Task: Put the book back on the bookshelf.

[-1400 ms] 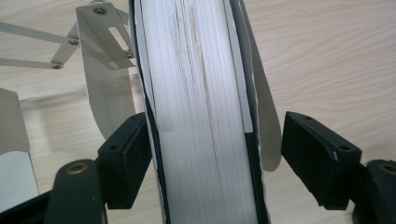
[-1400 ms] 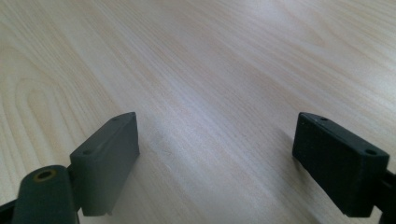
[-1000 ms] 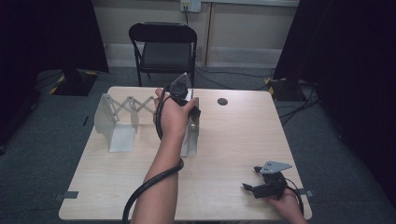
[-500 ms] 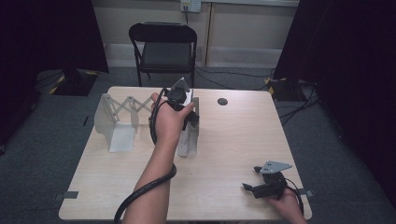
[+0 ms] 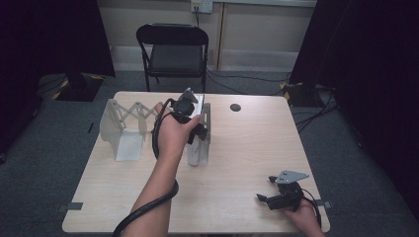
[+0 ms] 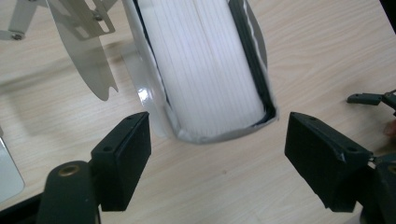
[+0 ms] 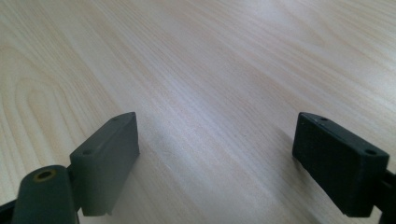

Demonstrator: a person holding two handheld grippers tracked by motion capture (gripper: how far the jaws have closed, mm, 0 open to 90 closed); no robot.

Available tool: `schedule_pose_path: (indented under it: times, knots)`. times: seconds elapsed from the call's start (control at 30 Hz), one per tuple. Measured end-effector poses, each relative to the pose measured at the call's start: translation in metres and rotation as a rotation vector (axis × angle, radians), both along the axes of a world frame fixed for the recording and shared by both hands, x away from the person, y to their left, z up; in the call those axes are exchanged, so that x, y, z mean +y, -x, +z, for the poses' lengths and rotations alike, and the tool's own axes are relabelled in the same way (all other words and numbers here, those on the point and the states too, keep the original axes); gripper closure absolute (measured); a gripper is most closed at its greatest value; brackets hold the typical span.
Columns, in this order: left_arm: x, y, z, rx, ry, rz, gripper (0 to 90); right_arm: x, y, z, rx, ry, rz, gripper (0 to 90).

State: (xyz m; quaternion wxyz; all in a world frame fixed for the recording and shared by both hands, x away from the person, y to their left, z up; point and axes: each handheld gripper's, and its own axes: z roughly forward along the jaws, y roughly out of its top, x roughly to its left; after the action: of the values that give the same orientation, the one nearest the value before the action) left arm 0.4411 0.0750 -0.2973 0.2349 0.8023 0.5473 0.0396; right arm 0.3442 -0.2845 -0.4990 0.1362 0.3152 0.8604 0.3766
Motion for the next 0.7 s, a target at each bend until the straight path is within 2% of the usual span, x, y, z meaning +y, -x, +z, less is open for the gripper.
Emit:
schedule_pose_path:
  times: [0.07,0.33,0.53,0.7]
  knots:
    - [0.002,0.001,-0.002,-0.009,0.001,-0.015,22.3,0.000,0.000,0.000,0.000,0.000,0.000,14.0]
    - [0.008,0.007,-0.010,0.003,0.028,-0.029,22.3,0.000,0.000,0.000,-0.001,0.000,0.000,14.0]
    - [0.013,0.013,-0.016,0.004,0.020,-0.039,22.6,0.000,0.000,0.000,-0.002,0.000,0.001,14.0]
    - [0.016,0.018,-0.022,0.008,0.030,-0.052,22.6,0.000,0.000,0.000,-0.002,0.000,0.001,14.1]
